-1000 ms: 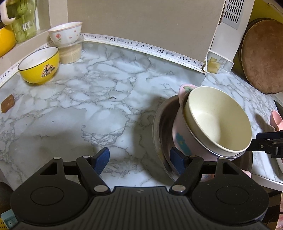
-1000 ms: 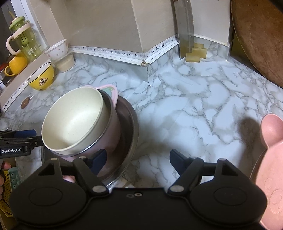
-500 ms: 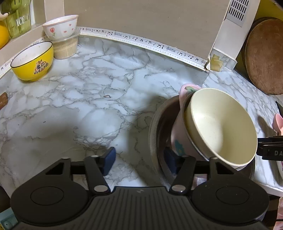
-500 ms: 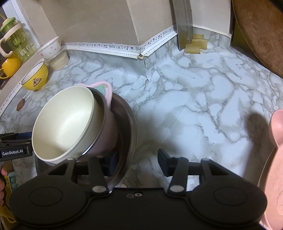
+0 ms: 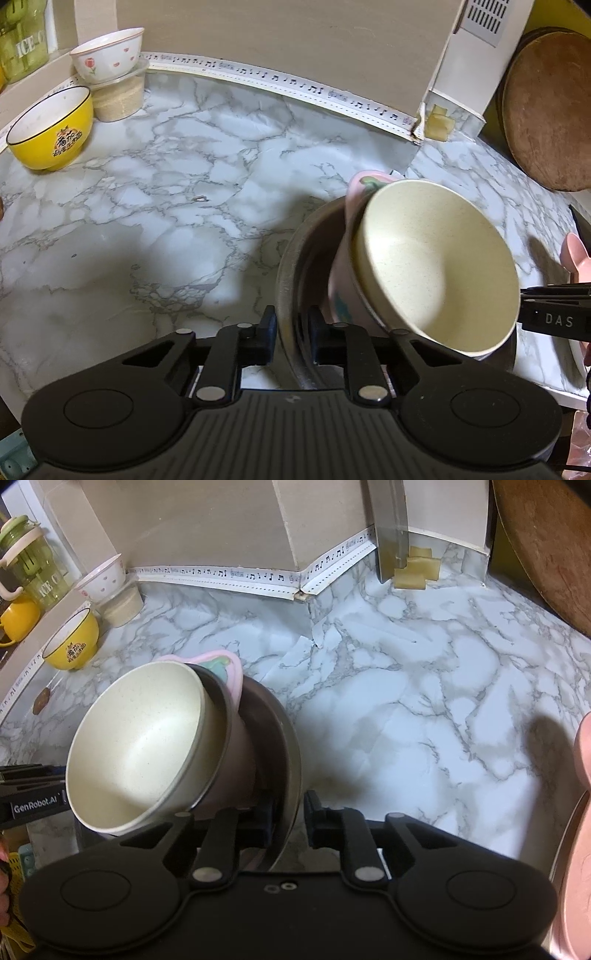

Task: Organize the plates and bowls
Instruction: 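Close both grippers on the dark pan rim, then carry the pan with pot and bowl over to the plate stack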

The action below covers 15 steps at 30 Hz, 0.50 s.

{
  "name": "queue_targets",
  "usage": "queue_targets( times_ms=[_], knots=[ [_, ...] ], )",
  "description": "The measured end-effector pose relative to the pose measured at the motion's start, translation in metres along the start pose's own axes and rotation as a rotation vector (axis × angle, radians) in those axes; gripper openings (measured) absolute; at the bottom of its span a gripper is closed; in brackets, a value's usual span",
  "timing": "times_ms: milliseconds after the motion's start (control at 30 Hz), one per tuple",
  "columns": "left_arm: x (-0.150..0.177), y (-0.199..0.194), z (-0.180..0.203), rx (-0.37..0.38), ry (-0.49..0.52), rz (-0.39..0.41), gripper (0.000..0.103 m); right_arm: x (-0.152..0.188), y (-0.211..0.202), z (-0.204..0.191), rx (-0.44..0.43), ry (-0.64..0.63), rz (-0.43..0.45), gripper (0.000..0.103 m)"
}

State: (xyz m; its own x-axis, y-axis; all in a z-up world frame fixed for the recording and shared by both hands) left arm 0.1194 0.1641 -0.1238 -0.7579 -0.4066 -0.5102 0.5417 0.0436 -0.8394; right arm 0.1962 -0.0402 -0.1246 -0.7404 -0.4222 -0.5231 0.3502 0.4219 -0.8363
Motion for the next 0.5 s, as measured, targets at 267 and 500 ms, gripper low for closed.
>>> queue_targets(
  times_ms=[267,500],
  knots=[
    [0.0010,-0.0007,0.0018,-0.001,0.010,-0.002,0.014,0.0003,-0.0007,-0.0009,0.024,0.015,0.002,0.013],
    [0.0034,-0.0021,0.0073,0.007,0.015,0.000,0.014,0.0026,-0.0054,0.0035,0.040,0.028,0.000,0.013]
  ],
)
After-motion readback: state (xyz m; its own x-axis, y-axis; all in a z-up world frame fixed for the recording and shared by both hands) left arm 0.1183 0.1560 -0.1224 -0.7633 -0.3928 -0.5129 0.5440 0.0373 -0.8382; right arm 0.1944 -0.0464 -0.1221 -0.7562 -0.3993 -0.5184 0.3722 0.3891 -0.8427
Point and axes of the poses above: each gripper's, at about its wrist camera, not at the fingertips, and y roughly the way its jaws point, z to its right, x to its underside, the point moved 5 cm from there along y, roughly the way its jaws point, and after that the axes turned 8 degrees about -y, right-handed, at the moved point
